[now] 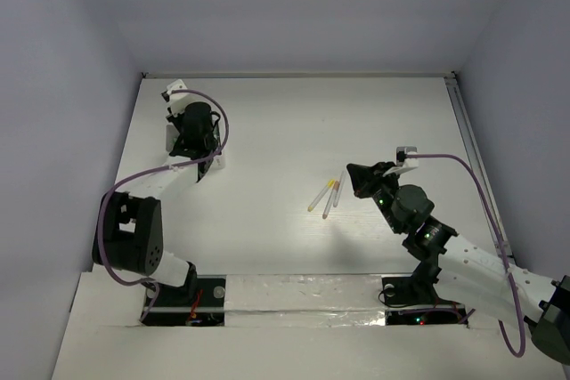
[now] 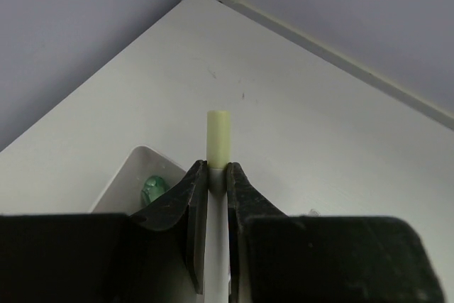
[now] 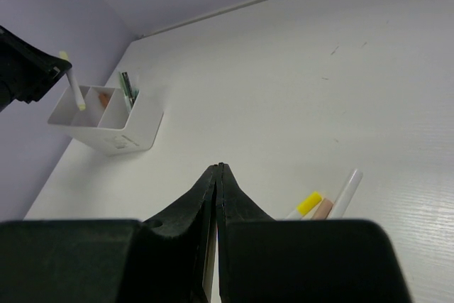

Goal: Sort the stationery into containers
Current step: Place the pen in the storage box.

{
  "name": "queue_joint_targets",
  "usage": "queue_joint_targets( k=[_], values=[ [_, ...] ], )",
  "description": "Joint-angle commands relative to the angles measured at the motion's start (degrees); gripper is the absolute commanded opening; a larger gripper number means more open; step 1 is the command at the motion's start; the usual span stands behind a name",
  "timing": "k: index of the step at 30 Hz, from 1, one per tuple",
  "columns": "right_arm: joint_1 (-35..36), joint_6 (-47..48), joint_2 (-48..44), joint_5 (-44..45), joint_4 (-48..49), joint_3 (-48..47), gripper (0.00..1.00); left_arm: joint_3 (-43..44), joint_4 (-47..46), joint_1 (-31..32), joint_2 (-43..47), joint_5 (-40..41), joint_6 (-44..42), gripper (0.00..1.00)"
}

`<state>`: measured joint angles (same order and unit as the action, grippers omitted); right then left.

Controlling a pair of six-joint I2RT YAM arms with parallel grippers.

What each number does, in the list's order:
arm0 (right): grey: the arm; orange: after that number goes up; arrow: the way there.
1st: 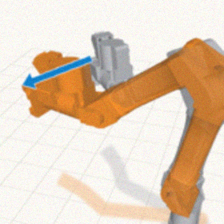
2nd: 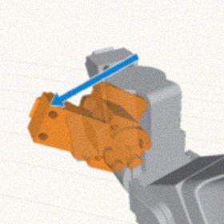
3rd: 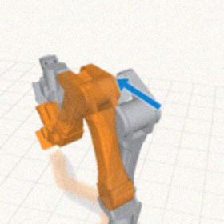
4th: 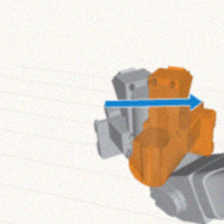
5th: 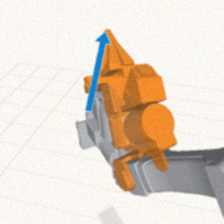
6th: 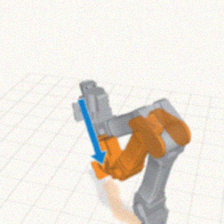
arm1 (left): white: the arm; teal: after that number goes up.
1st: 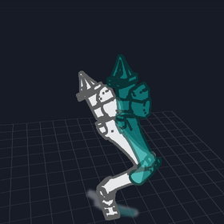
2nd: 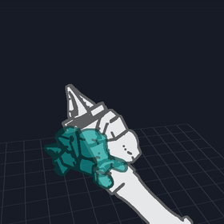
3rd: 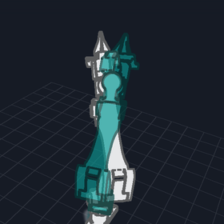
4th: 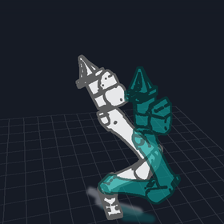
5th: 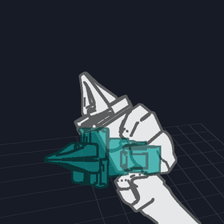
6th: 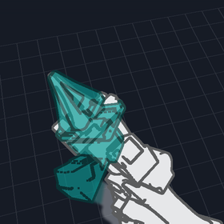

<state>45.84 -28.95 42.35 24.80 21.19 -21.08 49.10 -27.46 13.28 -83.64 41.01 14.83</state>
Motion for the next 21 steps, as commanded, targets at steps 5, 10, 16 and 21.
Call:
queue_joint_targets(
  k=[5, 10, 16, 21],
  values=[
    [0.4, -0.3, 0.0, -0.3, 1.5, -2.7, 0.06, 1.3, -4.6, -1.5, -2.7, 3.0, -3.7, 0.00],
    [0.4, -0.2, 0.0, -0.1, 1.5, -2.6, 0.06, 1.0, -6.3, -1.5, -4.1, 4.5, -5.7, 0.00],
    [0.4, -0.3, 0.2, -0.1, 1.7, -2.6, 0.06, 0.3, -6.7, -1.5, -4.3, 3.9, -5.3, 0.03],
    [0.4, -0.4, 0.3, 0.0, 1.7, -2.6, 0.07, -0.8, -6.9, -1.5, -4.3, 3.4, -4.1, 0.11]
  ],
)
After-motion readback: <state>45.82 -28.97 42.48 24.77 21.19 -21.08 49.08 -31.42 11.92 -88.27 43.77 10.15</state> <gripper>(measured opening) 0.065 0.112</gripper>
